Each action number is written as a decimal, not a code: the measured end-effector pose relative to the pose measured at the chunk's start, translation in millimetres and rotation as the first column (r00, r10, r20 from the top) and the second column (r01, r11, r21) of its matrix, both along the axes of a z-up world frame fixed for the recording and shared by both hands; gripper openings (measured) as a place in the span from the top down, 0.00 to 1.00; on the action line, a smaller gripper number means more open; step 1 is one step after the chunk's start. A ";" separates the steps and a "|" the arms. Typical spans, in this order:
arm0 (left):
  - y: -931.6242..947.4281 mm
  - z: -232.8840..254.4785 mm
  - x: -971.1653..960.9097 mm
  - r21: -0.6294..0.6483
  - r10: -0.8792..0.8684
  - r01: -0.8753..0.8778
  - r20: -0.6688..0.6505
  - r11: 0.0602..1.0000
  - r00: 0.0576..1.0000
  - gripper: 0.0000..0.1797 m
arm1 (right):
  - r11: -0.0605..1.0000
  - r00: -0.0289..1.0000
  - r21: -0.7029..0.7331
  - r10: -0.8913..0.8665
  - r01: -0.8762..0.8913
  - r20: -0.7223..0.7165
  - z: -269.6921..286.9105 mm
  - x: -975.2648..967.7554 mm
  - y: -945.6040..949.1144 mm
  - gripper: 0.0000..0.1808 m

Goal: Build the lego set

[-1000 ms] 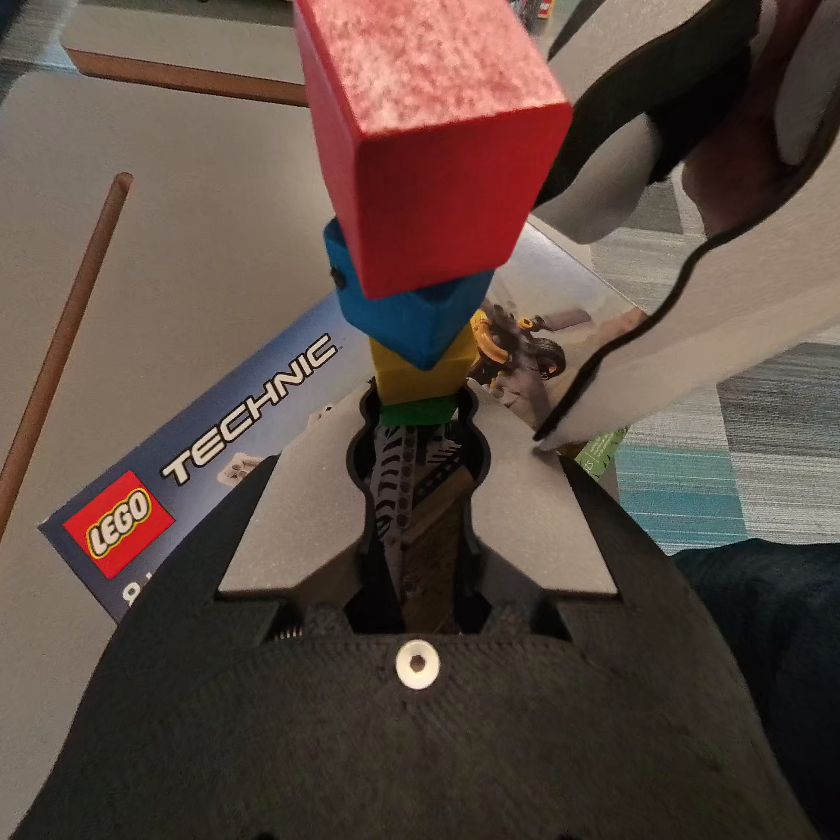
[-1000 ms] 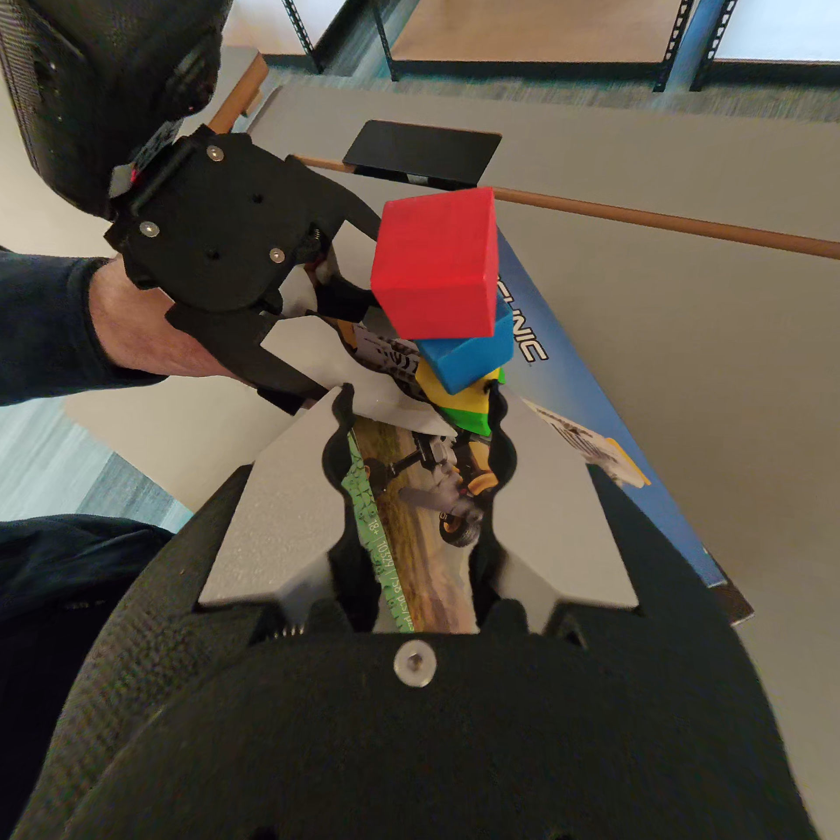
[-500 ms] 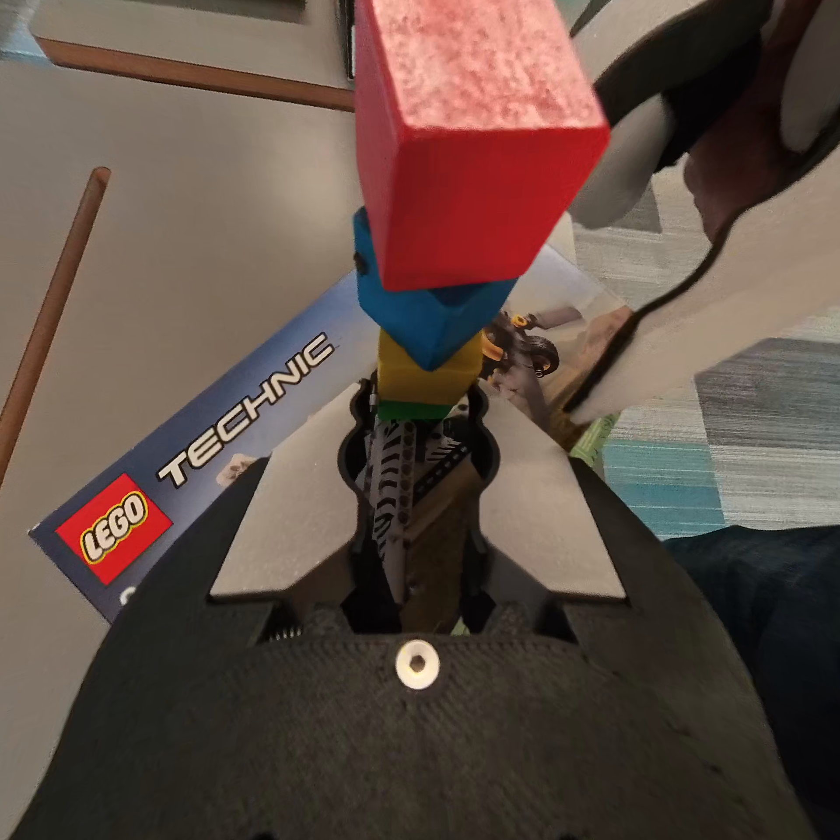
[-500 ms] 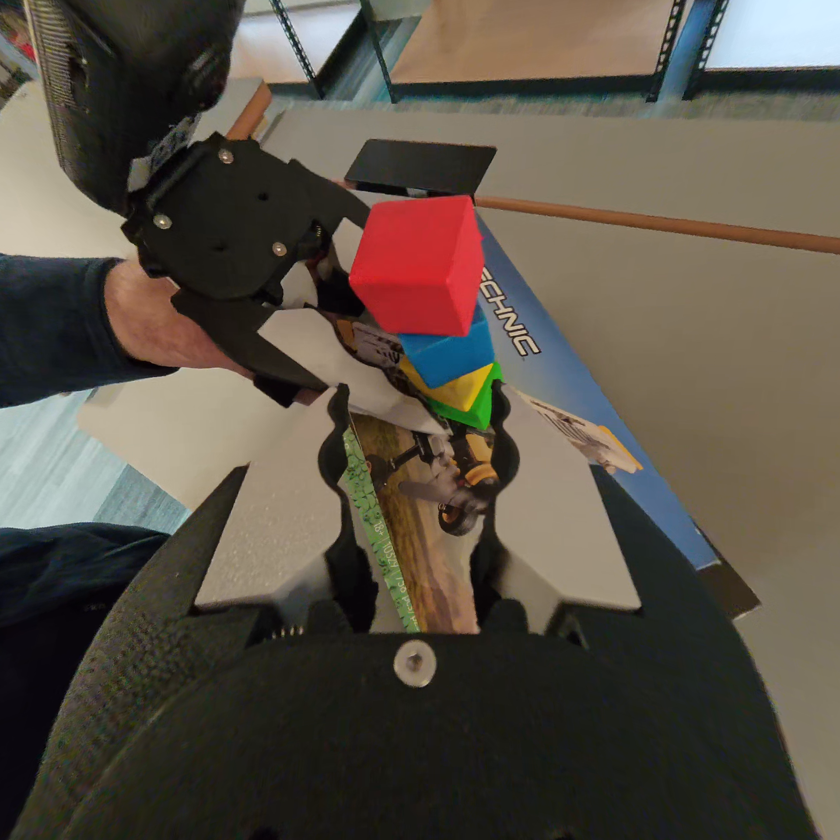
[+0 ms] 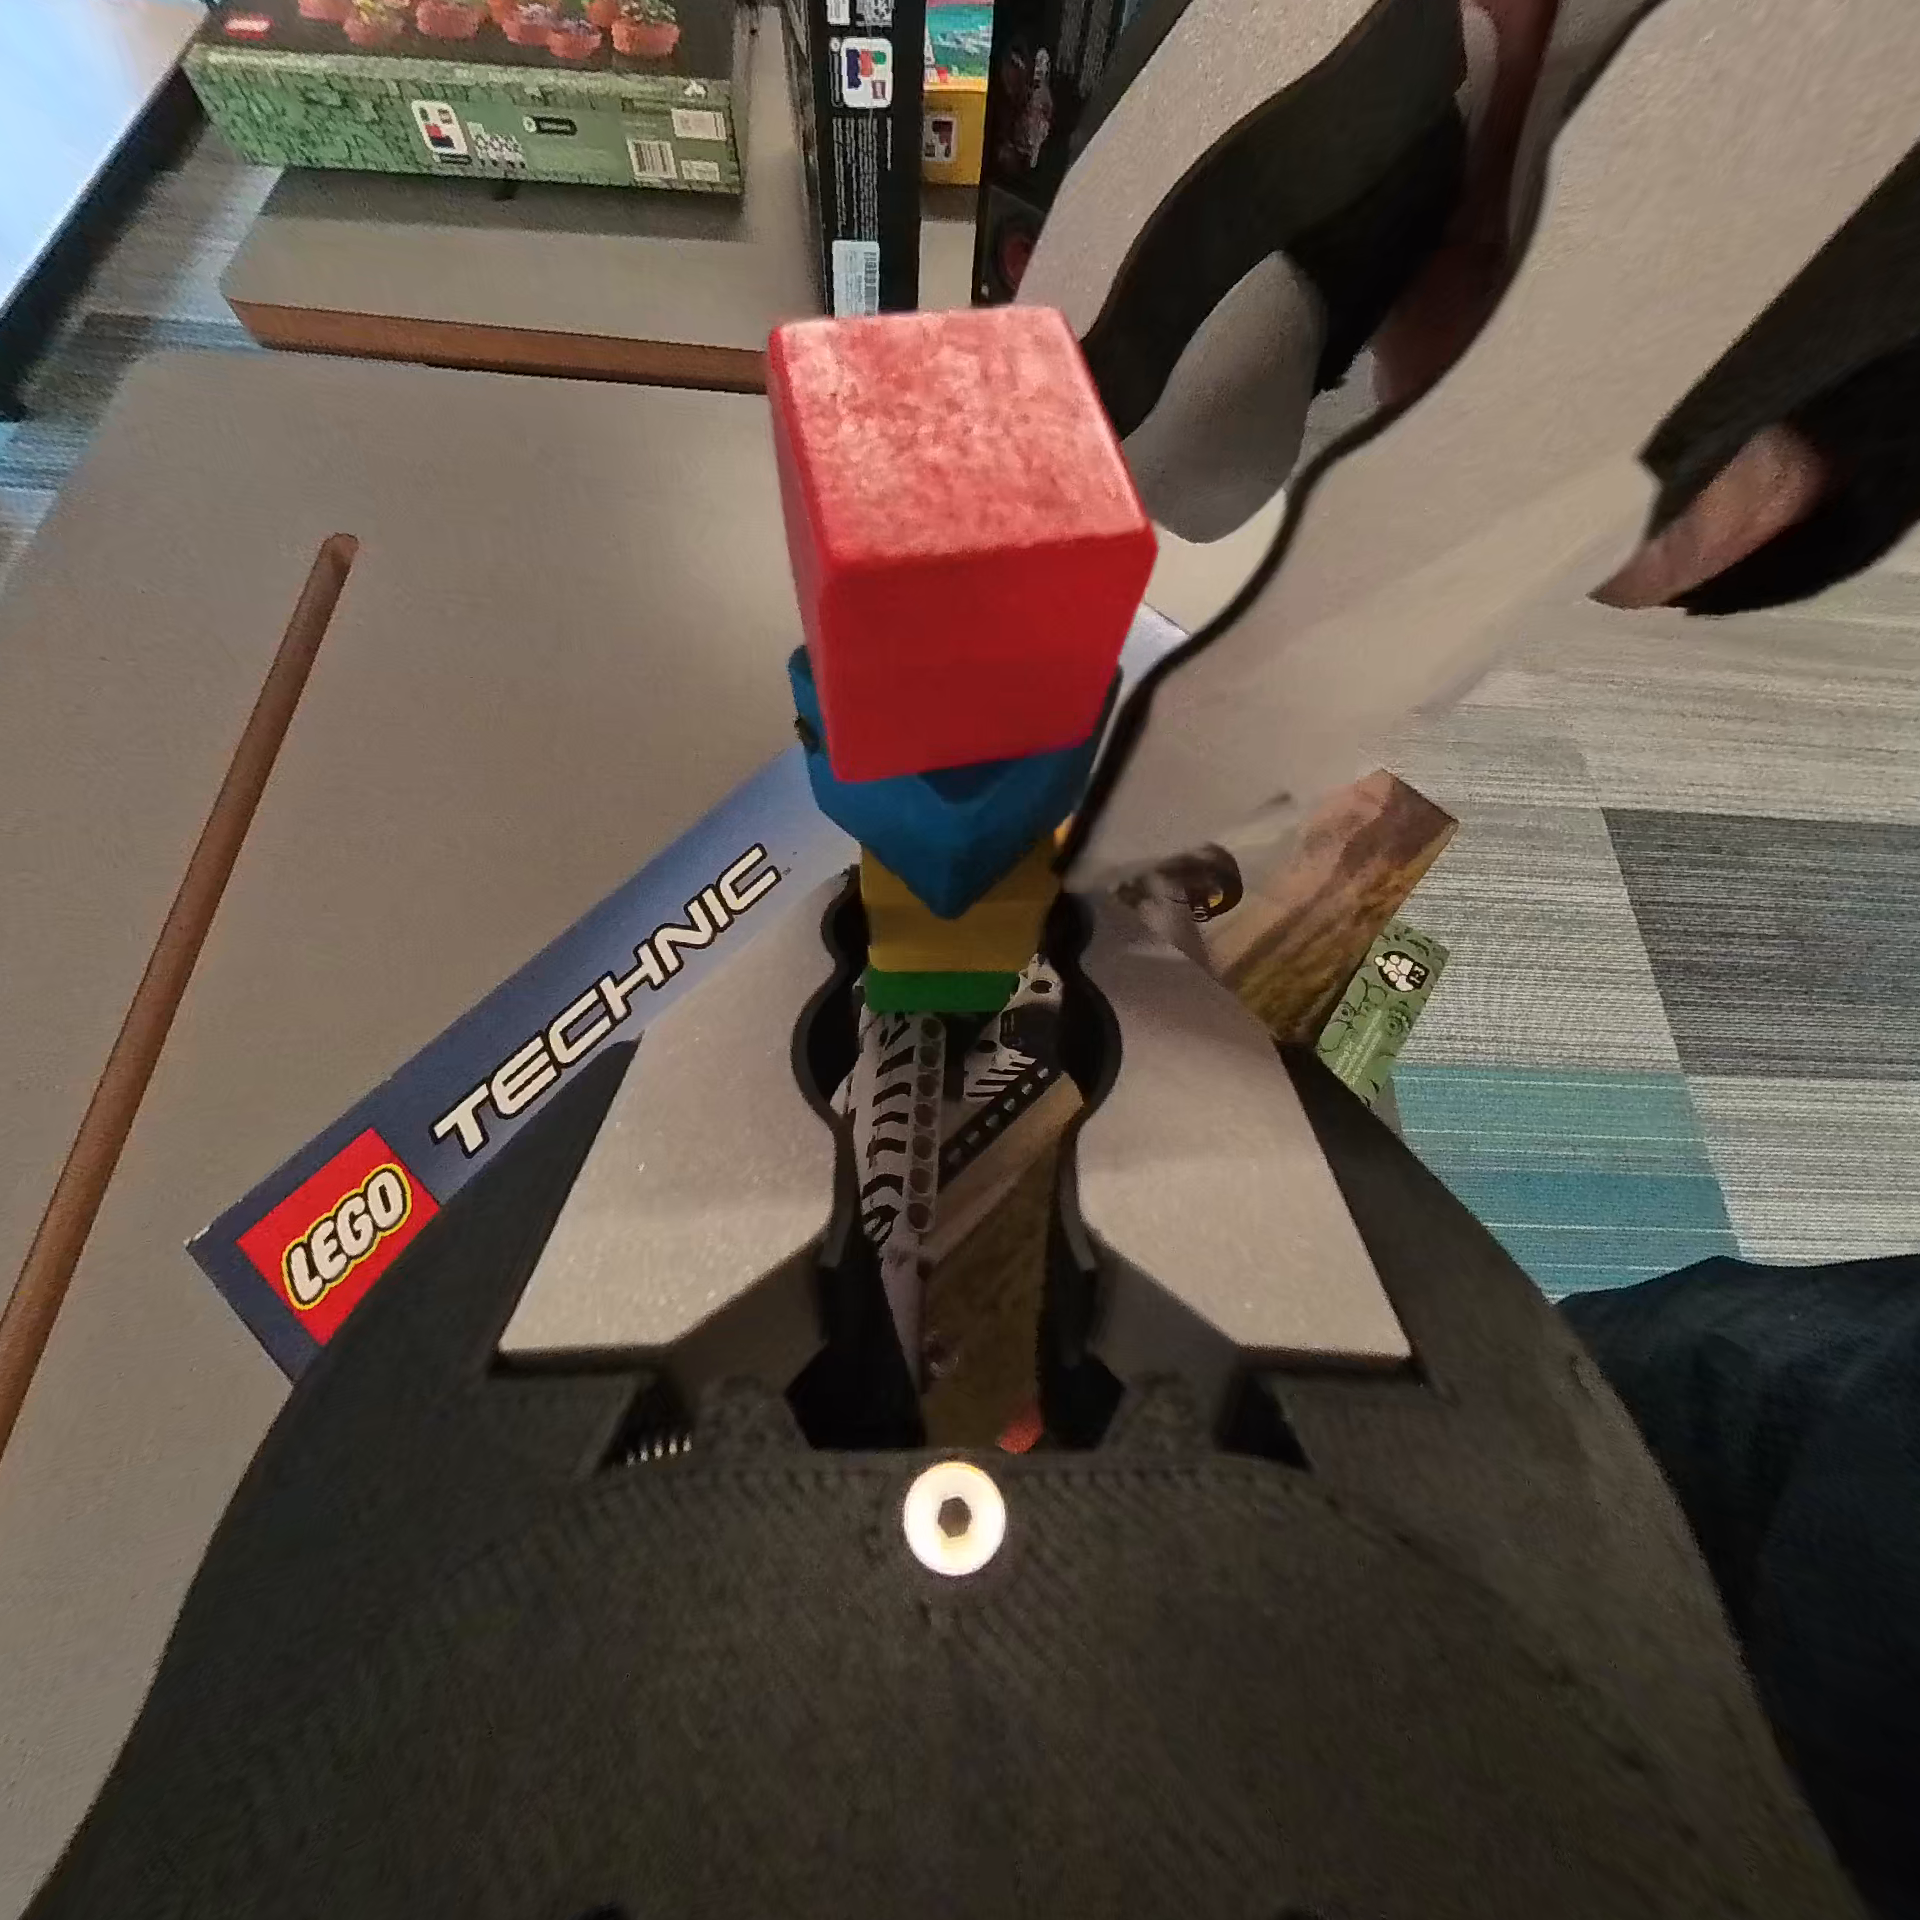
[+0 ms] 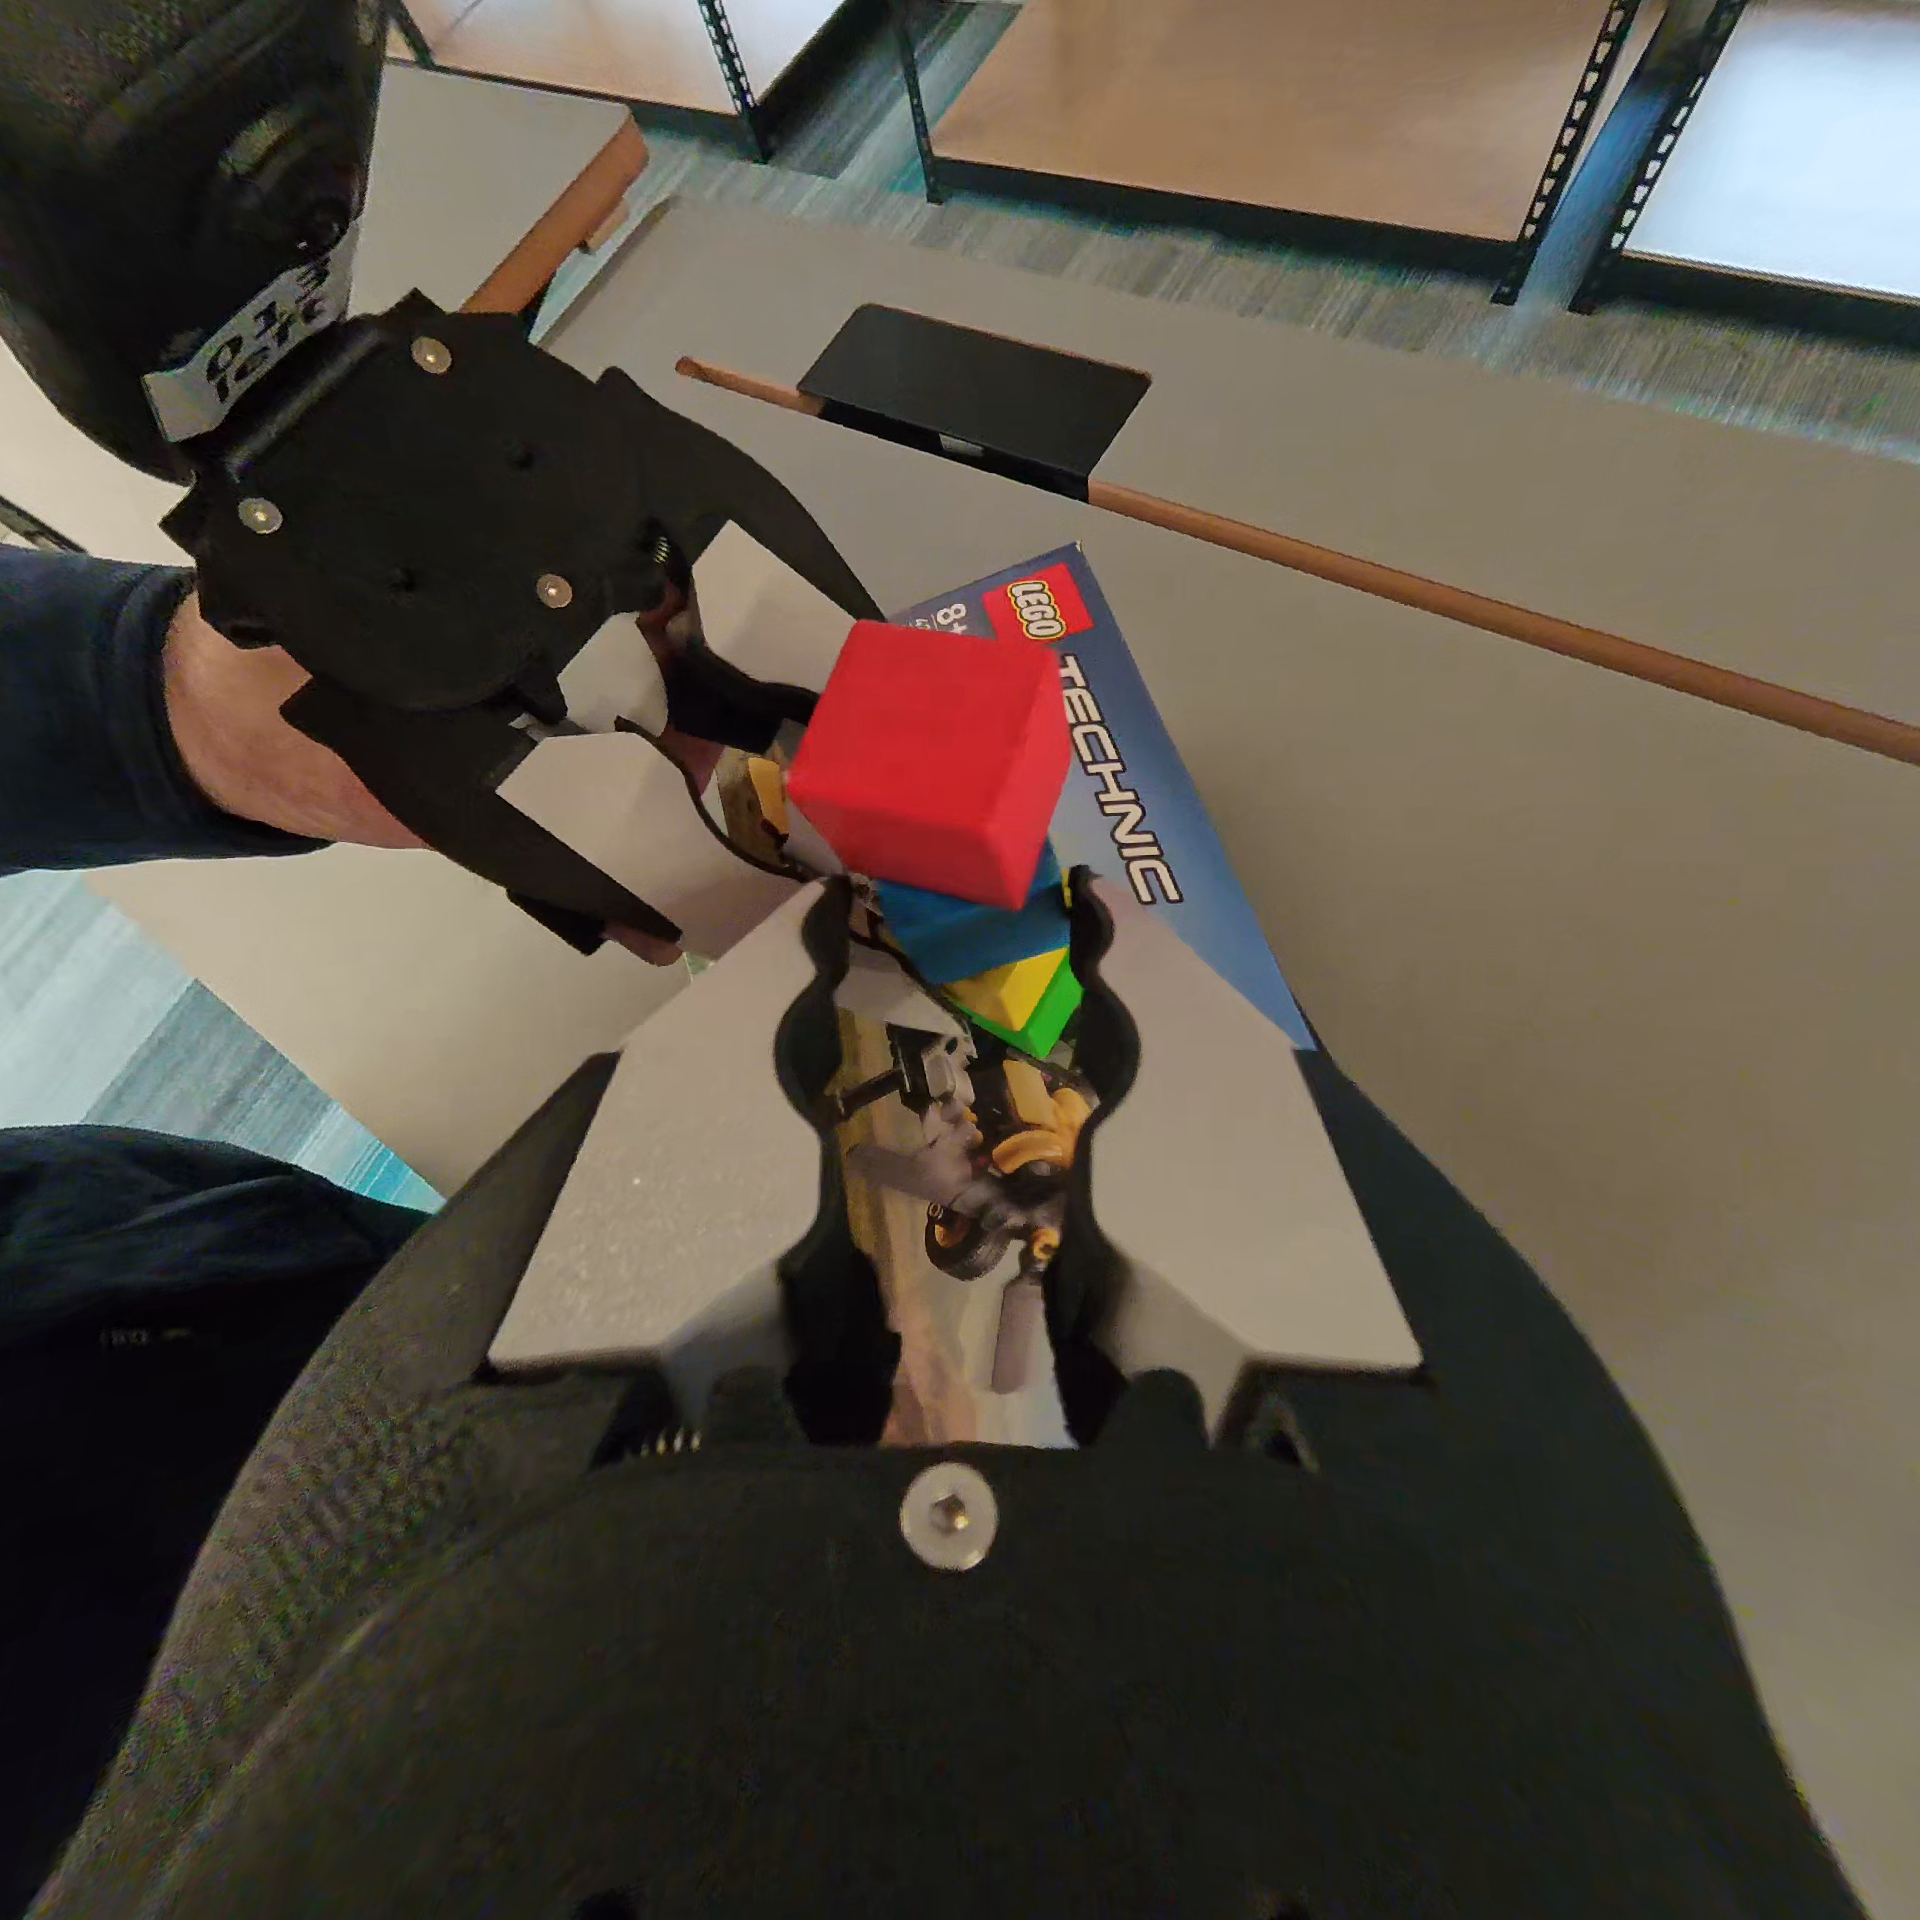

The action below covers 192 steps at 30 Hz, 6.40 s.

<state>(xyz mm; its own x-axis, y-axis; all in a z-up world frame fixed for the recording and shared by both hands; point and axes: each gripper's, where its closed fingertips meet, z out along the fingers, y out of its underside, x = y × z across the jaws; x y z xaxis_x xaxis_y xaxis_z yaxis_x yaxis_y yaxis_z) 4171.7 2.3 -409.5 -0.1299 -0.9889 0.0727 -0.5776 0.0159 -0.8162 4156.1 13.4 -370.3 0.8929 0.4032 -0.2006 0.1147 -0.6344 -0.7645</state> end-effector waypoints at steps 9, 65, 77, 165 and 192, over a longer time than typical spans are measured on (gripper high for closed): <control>0.6 0.0 0.2 0.002 -0.011 0.011 -0.002 1.000 1.000 0.82 | 0.996 0.996 -0.001 0.088 -0.088 0.023 -0.1 6.1 0.3 0.82; 2.1 33.9 -8.5 0.026 0.008 -0.011 0.124 1.000 0.992 0.83 | 0.949 0.950 -0.037 0.313 -0.314 -0.011 -1.6 16.4 -8.3 0.88; 9.6 64.3 -13.0 0.000 0.004 -0.004 0.187 1.000 0.982 0.76 | 0.954 0.954 0.026 0.298 -0.297 -0.018 26.6 17.1 -12.5 0.82; 5.7 32.3 -13.6 -0.054 -0.015 0.019 0.085 0.998 0.996 0.79 | 0.946 0.948 -0.060 0.318 -0.319 -0.028 2.7 17.2 -11.4 0.84; 1.9 4.4 -8.3 -0.012 -0.099 0.099 -0.002 0.995 0.995 0.83 | 0.937 0.945 -0.130 0.325 -0.326 -0.030 -30.6 10.9 -12.3 0.87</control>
<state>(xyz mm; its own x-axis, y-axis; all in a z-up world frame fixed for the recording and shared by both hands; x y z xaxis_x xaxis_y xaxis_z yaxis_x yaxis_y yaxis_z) 4163.4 4.2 -405.1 -0.2271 -0.9702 0.0851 -0.5759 0.0633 -0.8150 4166.9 1.1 -400.9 0.7158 0.6407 -0.2779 0.3260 -0.6585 -0.6783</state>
